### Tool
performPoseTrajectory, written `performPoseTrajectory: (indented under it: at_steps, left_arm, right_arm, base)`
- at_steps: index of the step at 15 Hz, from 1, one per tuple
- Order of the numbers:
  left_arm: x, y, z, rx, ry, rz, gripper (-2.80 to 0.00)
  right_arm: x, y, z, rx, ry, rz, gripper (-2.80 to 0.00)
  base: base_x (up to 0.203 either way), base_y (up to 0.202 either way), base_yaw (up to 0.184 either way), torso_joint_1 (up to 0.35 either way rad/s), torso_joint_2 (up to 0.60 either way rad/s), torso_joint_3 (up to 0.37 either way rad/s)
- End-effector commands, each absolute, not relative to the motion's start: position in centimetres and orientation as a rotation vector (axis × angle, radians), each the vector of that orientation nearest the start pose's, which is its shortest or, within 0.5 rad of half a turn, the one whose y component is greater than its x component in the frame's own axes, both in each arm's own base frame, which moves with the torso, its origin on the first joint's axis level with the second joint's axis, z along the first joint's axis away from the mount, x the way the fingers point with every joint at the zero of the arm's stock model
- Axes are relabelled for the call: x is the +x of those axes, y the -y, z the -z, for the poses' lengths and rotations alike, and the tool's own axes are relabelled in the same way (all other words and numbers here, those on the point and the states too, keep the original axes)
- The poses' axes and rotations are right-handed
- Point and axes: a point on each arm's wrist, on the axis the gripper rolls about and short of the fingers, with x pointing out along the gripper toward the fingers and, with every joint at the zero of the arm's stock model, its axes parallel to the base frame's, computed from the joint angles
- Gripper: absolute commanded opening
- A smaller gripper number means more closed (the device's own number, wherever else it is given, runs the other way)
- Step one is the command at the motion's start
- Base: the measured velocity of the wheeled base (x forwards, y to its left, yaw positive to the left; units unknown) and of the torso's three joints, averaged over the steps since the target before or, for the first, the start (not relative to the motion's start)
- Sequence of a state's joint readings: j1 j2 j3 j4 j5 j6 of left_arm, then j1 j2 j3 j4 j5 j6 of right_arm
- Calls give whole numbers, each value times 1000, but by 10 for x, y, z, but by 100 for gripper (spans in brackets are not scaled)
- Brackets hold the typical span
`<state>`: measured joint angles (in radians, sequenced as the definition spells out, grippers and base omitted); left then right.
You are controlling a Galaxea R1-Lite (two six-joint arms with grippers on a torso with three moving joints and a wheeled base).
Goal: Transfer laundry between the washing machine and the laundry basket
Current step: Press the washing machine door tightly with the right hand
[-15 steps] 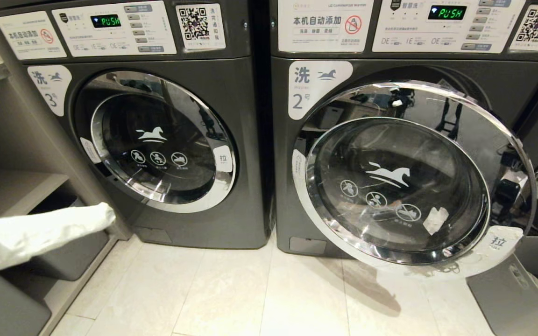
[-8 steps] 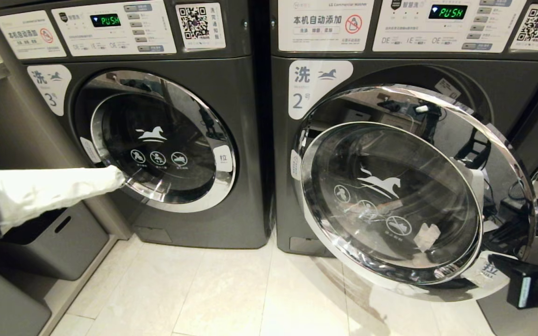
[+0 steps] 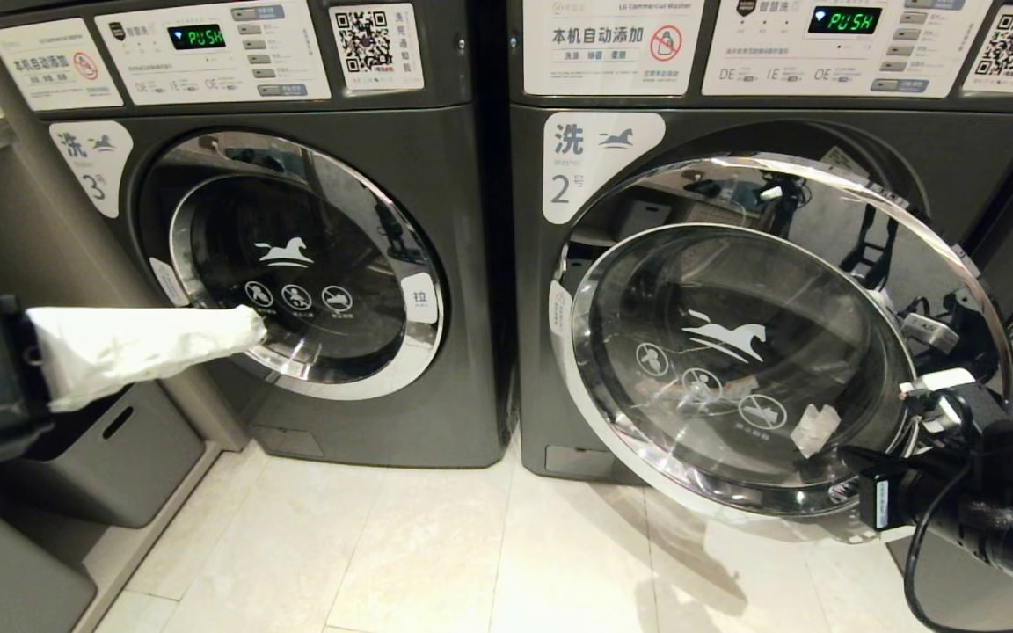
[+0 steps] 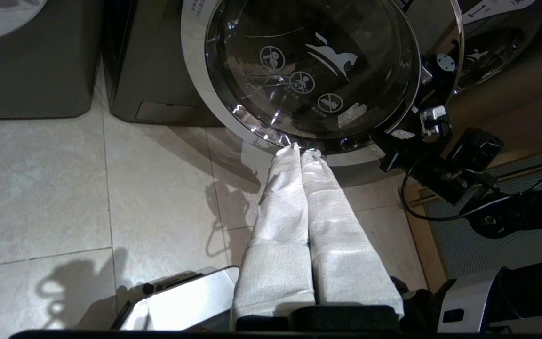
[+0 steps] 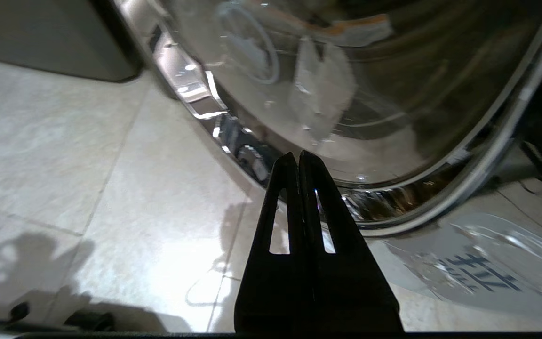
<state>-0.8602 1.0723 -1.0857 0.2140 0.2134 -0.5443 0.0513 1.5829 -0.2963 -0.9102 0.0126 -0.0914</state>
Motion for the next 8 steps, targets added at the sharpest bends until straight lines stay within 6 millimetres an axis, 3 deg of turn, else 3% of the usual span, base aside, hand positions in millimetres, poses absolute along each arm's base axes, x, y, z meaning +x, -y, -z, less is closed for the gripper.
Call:
performPoseTrajectory:
  at_steps: [1, 5, 8]
  left_arm:
    - [89, 96, -321, -422, -347, 576, -280]
    - [90, 97, -321, -420, -348, 576, -280]
    - [92, 100, -320, -416, -354, 577, -280]
  right_arm:
    - [226, -9, -116, -107, -373, -14, -280]
    - [237, 11, -124, -108, -340, 207, -280]
    - [239, 18, -124, -86, -312, 246, -280]
  base:
    - [0, 0, 0, 0, 0, 0]
    - [0, 0, 0, 0, 0, 0]
    - [0, 0, 0, 0, 0, 0]
